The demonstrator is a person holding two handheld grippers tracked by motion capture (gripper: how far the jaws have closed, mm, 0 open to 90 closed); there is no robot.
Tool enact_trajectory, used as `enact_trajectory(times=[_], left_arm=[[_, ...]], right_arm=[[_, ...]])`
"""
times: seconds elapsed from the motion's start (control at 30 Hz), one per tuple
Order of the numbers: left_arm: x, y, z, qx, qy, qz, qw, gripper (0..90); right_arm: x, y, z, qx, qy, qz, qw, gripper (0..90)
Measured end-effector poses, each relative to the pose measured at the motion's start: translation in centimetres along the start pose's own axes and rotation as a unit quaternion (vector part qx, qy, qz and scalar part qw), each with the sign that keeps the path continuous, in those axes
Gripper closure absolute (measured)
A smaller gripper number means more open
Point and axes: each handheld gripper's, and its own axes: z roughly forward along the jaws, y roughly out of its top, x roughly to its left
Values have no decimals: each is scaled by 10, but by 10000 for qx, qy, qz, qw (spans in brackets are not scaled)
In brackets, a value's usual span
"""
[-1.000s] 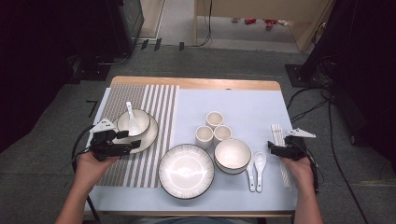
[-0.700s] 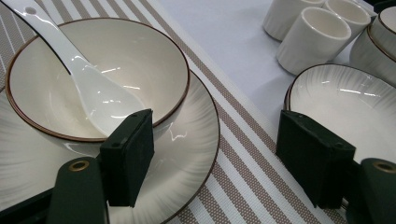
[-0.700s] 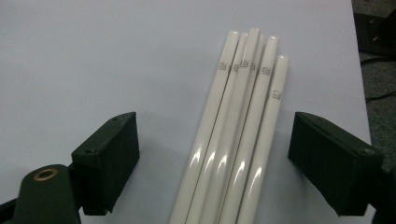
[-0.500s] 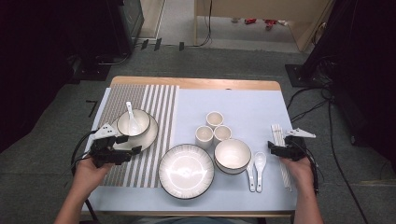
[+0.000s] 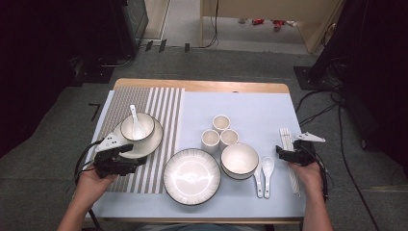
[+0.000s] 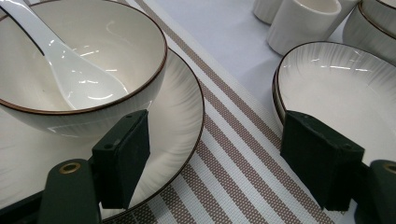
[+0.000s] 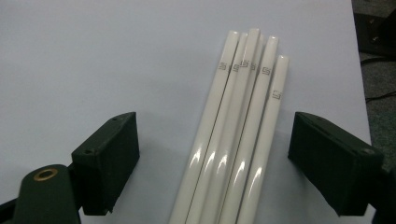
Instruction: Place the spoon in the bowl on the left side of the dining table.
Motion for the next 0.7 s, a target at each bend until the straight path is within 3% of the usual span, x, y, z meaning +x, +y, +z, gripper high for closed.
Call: enact_trajectory(times=[0.37, 0.6, 0.7], left_arm=[[-3, -10, 2, -15, -75, 156, 9998, 244], [-5, -17, 5, 58, -153, 366, 9992, 229], [-5, -18, 6, 38, -220, 331, 9992, 228]], right_arm=[[0, 0, 0, -3, -2, -5, 10000, 159], [0, 0, 0, -1, -1, 0, 10000, 159], [0, 0, 0, -3, -1, -4, 10000, 159]])
